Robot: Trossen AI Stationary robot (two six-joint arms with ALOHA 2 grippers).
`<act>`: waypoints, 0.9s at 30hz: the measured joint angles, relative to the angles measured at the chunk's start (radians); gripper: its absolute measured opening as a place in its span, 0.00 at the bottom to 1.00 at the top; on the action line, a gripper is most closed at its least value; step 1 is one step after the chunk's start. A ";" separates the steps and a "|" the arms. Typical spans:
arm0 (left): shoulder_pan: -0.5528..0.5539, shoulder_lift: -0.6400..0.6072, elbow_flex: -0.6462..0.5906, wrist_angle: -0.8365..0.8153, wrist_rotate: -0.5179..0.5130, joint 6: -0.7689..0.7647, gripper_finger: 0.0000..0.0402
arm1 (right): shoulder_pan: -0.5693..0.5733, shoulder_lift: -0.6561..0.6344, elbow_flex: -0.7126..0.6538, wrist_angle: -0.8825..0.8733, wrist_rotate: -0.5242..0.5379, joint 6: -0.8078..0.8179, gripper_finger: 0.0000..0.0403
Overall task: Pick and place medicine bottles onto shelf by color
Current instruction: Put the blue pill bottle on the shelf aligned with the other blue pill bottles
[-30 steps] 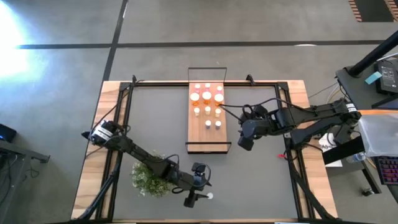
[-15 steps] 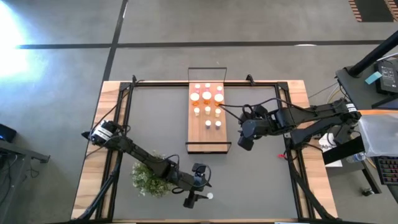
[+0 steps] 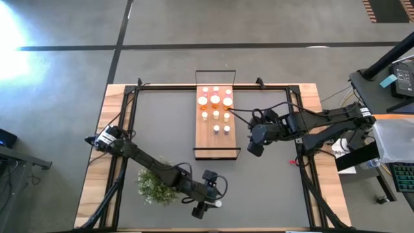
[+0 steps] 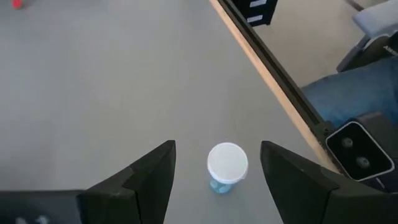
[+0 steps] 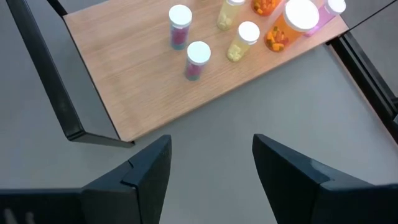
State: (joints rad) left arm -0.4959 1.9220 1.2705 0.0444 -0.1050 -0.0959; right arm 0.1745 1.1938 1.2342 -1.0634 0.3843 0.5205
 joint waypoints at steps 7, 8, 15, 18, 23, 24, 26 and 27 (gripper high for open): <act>-0.013 0.023 0.003 0.056 0.018 -0.002 0.55 | 0.000 0.000 0.000 0.000 0.000 0.000 0.54; -0.013 0.034 0.007 0.049 0.017 -0.002 0.55 | 0.000 0.000 0.000 0.000 0.000 0.000 0.54; -0.013 0.071 0.038 0.029 0.018 -0.003 0.55 | 0.000 0.000 0.000 0.000 0.000 0.000 0.54; -0.012 0.071 0.042 0.031 0.018 -0.003 0.55 | 0.000 0.000 0.000 0.001 0.000 0.000 0.54; -0.012 0.074 0.039 0.026 0.019 -0.044 0.55 | 0.000 0.000 0.000 0.002 0.000 0.000 0.54; -0.012 0.077 0.039 0.026 0.019 -0.049 0.55 | 0.000 0.000 0.000 0.002 0.000 0.000 0.54; -0.012 0.084 0.039 0.025 0.019 -0.054 0.55 | 0.000 0.000 0.000 0.003 0.000 0.000 0.54; -0.012 0.088 0.039 0.026 0.019 -0.054 0.55 | 0.000 0.000 0.000 0.002 0.000 0.000 0.54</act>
State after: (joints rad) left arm -0.5083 2.0101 1.3098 0.0709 -0.0857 -0.1501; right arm 0.1745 1.1938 1.2343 -1.0611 0.3847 0.5205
